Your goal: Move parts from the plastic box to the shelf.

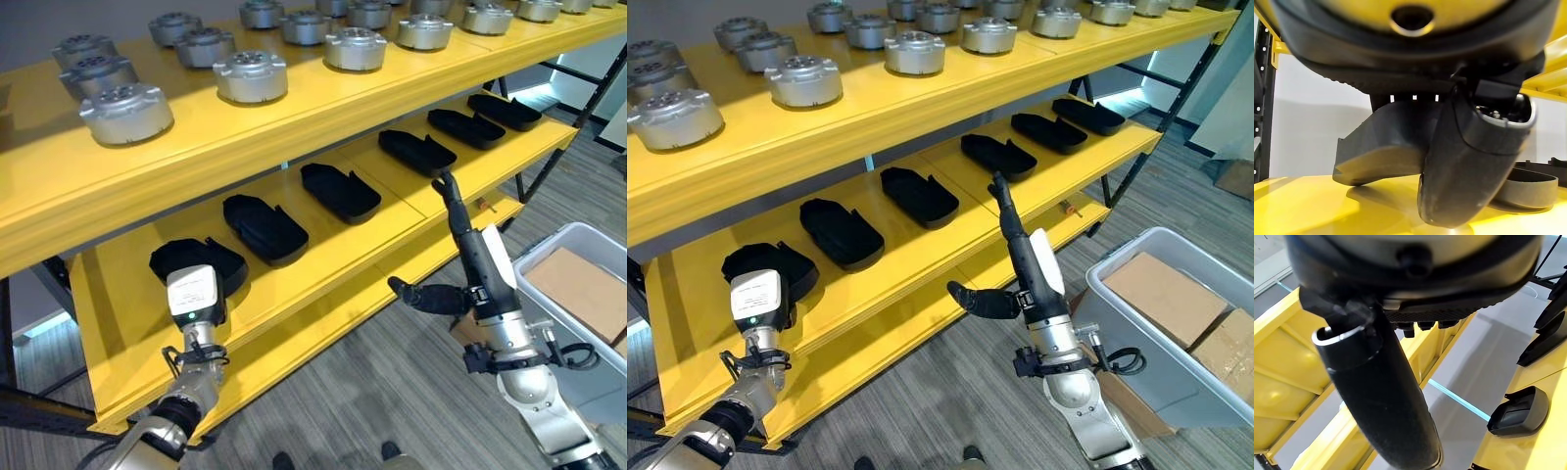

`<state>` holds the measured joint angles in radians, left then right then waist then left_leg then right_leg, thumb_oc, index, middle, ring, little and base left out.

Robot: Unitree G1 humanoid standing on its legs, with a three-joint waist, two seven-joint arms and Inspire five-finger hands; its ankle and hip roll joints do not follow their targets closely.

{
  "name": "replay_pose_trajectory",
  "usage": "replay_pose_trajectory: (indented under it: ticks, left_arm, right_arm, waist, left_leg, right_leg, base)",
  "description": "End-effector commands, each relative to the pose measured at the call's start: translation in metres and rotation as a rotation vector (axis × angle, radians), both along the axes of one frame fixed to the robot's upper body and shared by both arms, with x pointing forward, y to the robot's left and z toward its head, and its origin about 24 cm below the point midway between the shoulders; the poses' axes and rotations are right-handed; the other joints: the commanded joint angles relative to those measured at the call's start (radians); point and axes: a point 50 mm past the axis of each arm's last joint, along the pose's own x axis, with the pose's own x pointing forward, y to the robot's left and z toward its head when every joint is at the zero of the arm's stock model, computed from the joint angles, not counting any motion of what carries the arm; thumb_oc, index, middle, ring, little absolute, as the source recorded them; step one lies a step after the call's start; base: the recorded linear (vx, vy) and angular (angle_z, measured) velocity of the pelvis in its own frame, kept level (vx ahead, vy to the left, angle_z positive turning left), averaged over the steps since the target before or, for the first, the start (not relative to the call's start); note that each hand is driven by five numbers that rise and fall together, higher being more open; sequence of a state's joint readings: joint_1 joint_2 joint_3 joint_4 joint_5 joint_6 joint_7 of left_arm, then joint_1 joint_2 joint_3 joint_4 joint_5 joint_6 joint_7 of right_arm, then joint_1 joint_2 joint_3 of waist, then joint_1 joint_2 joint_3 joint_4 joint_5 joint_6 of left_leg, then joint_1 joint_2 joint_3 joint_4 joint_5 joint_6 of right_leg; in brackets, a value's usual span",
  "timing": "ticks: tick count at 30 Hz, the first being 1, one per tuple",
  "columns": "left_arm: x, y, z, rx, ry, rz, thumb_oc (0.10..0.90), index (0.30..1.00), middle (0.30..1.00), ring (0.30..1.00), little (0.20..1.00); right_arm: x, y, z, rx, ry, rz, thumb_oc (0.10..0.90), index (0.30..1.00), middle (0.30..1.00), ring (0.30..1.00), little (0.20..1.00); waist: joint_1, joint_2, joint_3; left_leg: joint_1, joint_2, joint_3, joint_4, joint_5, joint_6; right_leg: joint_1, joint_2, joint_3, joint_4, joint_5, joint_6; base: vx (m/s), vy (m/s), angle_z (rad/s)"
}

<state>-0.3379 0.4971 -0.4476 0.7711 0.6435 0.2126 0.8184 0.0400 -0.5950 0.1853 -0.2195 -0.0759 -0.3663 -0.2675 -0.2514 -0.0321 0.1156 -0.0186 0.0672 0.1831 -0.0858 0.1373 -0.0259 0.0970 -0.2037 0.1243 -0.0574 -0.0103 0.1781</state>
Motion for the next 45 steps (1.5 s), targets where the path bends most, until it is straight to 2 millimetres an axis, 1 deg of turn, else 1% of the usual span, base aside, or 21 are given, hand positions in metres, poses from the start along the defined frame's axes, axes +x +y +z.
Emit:
replay_pose_trajectory:
  ticks: [1,6,10,13,16,18,21,22,25,26,34,36,45]
  left_arm:
    - [0.017,0.019,0.034,0.084,-0.117,-0.002,0.4,0.3,0.3,0.3,0.3]
    - [0.008,0.02,0.024,0.122,-0.056,-0.053,0.4,0.3,0.3,0.3,0.3]
    - [-0.004,0.035,0.011,0.216,0.048,-0.081,0.4,0.3,0.3,0.3,0.3]
    - [-0.008,0.04,0.008,0.312,0.106,-0.155,0.4,0.3,0.3,0.3,0.3]
    - [-0.012,0.044,0.003,0.304,0.136,-0.156,0.4,0.3,0.3,0.3,0.3]
    - [-0.016,0.046,0.002,0.276,0.116,-0.15,0.4,0.3,0.3,0.3,0.3]
    - [-0.016,0.045,0.004,0.27,0.076,-0.154,0.4,0.3,0.3,0.3,0.3]
    - [-0.014,0.045,0.011,0.275,0.033,-0.155,0.4,0.3,0.3,0.3,0.3]
    - [-0.011,0.046,0.017,0.283,0.008,-0.156,0.4,0.3,0.3,0.3,0.3]
    - [-0.009,0.048,0.022,0.296,-0.003,-0.166,0.4,0.3,0.3,0.3,0.3]
    - [-0.005,0.057,0.035,0.34,-0.018,-0.172,0.4,0.3,0.3,0.3,0.3]
    - [-0.004,0.062,0.04,0.355,-0.016,-0.165,0.4,0.3,0.3,0.3,0.3]
    - [-0.005,0.076,0.05,0.371,-0.003,-0.117,0.4,0.3,0.3,0.3,0.3]
  right_arm:
    - [0.0,0.006,0.042,0.025,-0.239,0.08,0.9,1.0,1.0,1.0,1.0]
    - [0.001,0.004,0.041,0.019,-0.226,0.064,0.9,1.0,1.0,1.0,1.0]
    - [0.003,0.004,0.037,0.003,-0.209,0.062,0.9,1.0,1.0,1.0,1.0]
    - [0.005,0.003,0.036,-0.012,-0.208,0.055,0.9,1.0,1.0,1.0,1.0]
    - [0.006,0.002,0.037,-0.022,-0.211,0.053,0.9,1.0,1.0,1.0,1.0]
    - [0.007,0.002,0.037,-0.026,-0.208,0.05,0.9,1.0,1.0,1.0,1.0]
    - [0.008,0.002,0.036,-0.034,-0.205,0.046,0.9,1.0,1.0,1.0,1.0]
    - [0.007,0.001,0.036,-0.042,-0.203,0.039,0.9,1.0,1.0,1.0,1.0]
    - [0.007,0.0,0.037,-0.049,-0.202,0.036,0.9,1.0,1.0,1.0,1.0]
    - [0.006,-0.001,0.036,-0.055,-0.201,0.033,0.9,1.0,1.0,1.0,1.0]
    - [0.006,-0.003,0.037,-0.075,-0.197,0.023,0.9,1.0,1.0,1.0,1.0]
    - [0.006,-0.004,0.039,-0.085,-0.202,0.019,0.9,1.0,1.0,1.0,1.0]
    - [0.003,-0.006,0.041,-0.12,-0.198,0.026,0.9,1.0,1.0,1.0,1.0]
  waist:
    - [0.054,0.018,-0.026]
    - [0.071,0.016,-0.018]
    - [0.078,0.021,-0.01]
    - [0.078,0.026,-0.002]
    - [0.078,0.028,0.004]
    - [0.078,0.029,0.008]
    - [0.081,0.028,0.011]
    - [0.085,0.028,0.014]
    - [0.085,0.028,0.017]
    - [0.084,0.029,0.018]
    - [0.078,0.03,0.027]
    - [0.074,0.031,0.035]
    - [0.057,0.031,0.06]
  left_leg:
    - [0.087,0.029,0.009,0.004,-0.111,0.014]
    - [0.081,0.029,-0.004,0.007,-0.109,0.014]
    - [0.078,0.026,-0.008,0.007,-0.107,0.013]
    - [0.071,0.022,-0.009,0.009,-0.106,0.015]
    - [0.068,0.02,-0.01,0.011,-0.106,0.016]
    - [0.068,0.019,-0.011,0.012,-0.106,0.017]
    - [0.065,0.018,-0.011,0.014,-0.105,0.017]
    - [0.061,0.016,-0.012,0.017,-0.105,0.018]
    - [0.057,0.015,-0.009,0.021,-0.106,0.019]
    - [0.056,0.014,-0.004,0.024,-0.107,0.02]
    - [0.053,0.008,0.028,0.047,-0.118,0.024]
    - [0.048,0.002,0.047,0.065,-0.127,0.029]
    - [0.043,-0.009,0.1,0.119,-0.15,0.04]
  right_leg:
    - [-0.094,0.008,-0.093,0.052,0.07,-0.014]
    - [-0.095,0.006,-0.104,0.054,0.069,-0.014]
    - [-0.096,0.0,-0.113,0.05,0.072,-0.011]
    - [-0.104,-0.005,-0.114,0.053,0.075,-0.006]
    - [-0.108,-0.008,-0.114,0.057,0.075,-0.004]
    - [-0.111,-0.01,-0.114,0.062,0.074,-0.003]
    - [-0.112,-0.013,-0.114,0.064,0.075,-0.003]
    - [-0.115,-0.014,-0.116,0.067,0.074,-0.003]
    - [-0.12,-0.017,-0.118,0.075,0.072,-0.002]
    - [-0.123,-0.018,-0.122,0.08,0.071,-0.001]
    - [-0.129,-0.035,-0.14,0.09,0.075,0.008]
    - [-0.137,-0.045,-0.144,0.097,0.079,0.014]
    - [-0.153,-0.068,-0.147,0.125,0.087,0.03]
  base:
    - [0.0,0.0,0.0]
    - [0.0,0.003,0.09]
    - [0.0,0.046,0.08]
    - [-0.02,0.068,0.04]
    - [0.0,0.045,-0.02]
    - [0.01,0.055,-0.01]
    - [0.01,0.047,0.0]
    - [0.02,0.082,0.0]
    - [0.01,0.068,0.02]
    - [0.01,0.045,0.02]
    - [0.04,0.098,-0.04]
    - [0.04,0.148,-0.15]
    - [0.04,0.129,-0.22]
